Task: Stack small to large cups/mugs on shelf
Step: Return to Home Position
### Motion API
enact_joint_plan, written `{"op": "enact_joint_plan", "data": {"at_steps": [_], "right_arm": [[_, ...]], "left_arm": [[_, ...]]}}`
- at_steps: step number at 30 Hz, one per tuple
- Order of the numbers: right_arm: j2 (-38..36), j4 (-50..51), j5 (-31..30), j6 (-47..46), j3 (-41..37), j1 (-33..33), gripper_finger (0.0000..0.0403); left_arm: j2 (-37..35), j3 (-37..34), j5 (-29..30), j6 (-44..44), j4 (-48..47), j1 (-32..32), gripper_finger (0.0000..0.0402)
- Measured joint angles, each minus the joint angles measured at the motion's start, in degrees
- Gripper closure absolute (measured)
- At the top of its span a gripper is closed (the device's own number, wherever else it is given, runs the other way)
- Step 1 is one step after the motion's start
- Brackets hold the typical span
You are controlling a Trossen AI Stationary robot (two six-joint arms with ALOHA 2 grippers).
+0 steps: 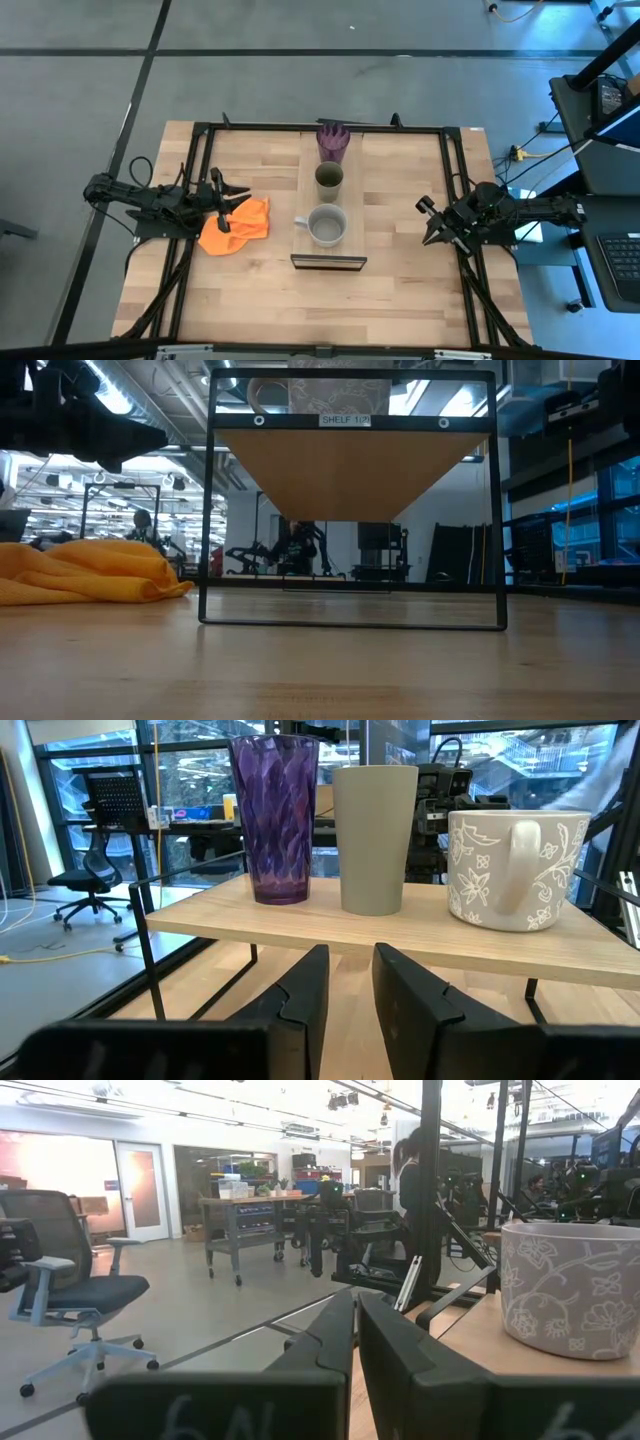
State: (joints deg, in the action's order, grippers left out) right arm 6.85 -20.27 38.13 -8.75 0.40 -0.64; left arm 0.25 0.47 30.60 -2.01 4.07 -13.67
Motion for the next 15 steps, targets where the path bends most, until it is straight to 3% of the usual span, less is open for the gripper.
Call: {"op": "enact_joint_plan", "data": {"at_steps": [15], "right_arm": [[0.0, 0.0, 0.0, 0.0, 0.0, 0.0, 0.0381]], "left_arm": [[0.0, 0.0, 0.0, 0.0, 0.0, 0.0, 0.0324]]}}
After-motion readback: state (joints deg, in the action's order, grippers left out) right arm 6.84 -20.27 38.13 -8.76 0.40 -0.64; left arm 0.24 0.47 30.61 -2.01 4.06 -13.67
